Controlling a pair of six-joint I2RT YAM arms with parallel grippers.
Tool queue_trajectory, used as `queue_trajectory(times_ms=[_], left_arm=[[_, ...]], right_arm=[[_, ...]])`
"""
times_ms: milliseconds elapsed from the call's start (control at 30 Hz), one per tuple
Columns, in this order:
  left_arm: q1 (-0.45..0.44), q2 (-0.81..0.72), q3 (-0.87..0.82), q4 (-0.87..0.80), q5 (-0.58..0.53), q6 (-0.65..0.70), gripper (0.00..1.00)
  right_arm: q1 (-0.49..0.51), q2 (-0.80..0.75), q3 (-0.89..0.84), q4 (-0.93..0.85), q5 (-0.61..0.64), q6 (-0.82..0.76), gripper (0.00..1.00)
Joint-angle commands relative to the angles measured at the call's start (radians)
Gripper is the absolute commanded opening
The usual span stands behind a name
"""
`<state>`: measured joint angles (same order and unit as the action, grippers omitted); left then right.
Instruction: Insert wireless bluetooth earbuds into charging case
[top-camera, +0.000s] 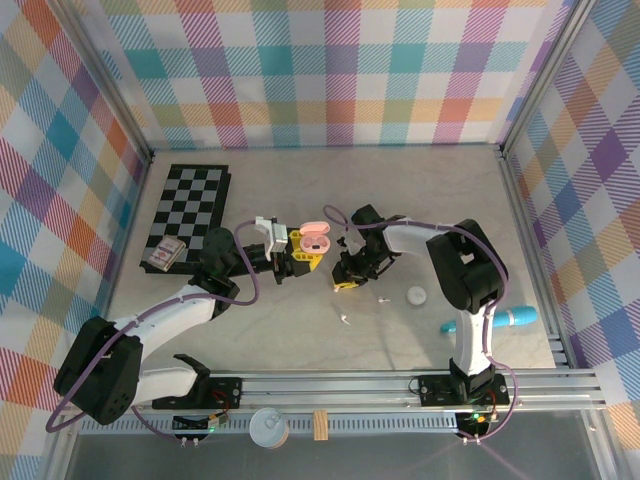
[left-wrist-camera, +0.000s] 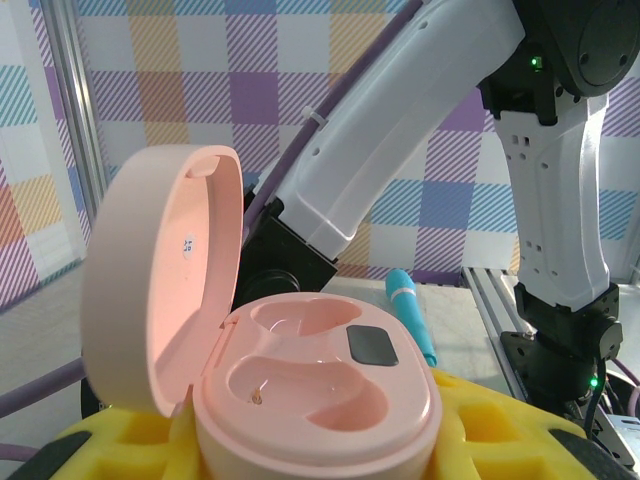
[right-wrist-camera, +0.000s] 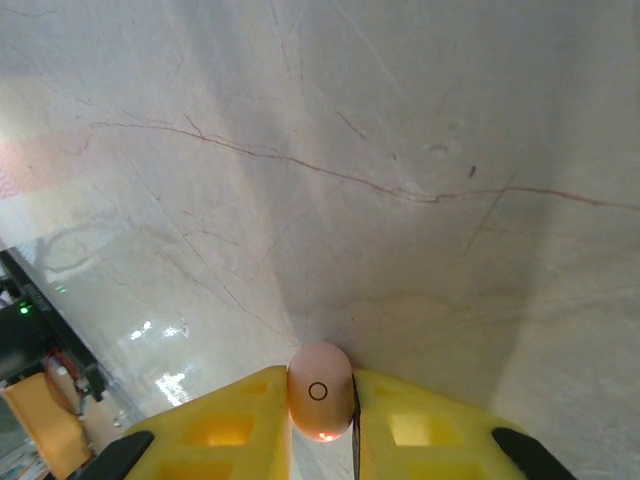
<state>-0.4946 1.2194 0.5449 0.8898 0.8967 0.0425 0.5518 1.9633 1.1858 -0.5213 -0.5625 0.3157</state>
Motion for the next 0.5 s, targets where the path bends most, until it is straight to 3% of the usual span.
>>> queue_trajectory(times_ms=[0,233,467], left_arm=[[0.01,-0.02,-0.002,0.008,0.003,0.024,0.27],[0.009,-0.031,-0.023,-0.051,-0.051,0.078,0.27],[0.008,-0.005,-0.057,-0.047,-0.207,0.172,0.27]], right_arm=[[0.007,-0.076,-0.005,-0.027,0.084,0.034,0.2],[0.008,-0.207,-0.023,-0.114,0.296,0.119,0.2],[0.008,-0.284,-0.05,-0.122,0.397,0.244,0.19]])
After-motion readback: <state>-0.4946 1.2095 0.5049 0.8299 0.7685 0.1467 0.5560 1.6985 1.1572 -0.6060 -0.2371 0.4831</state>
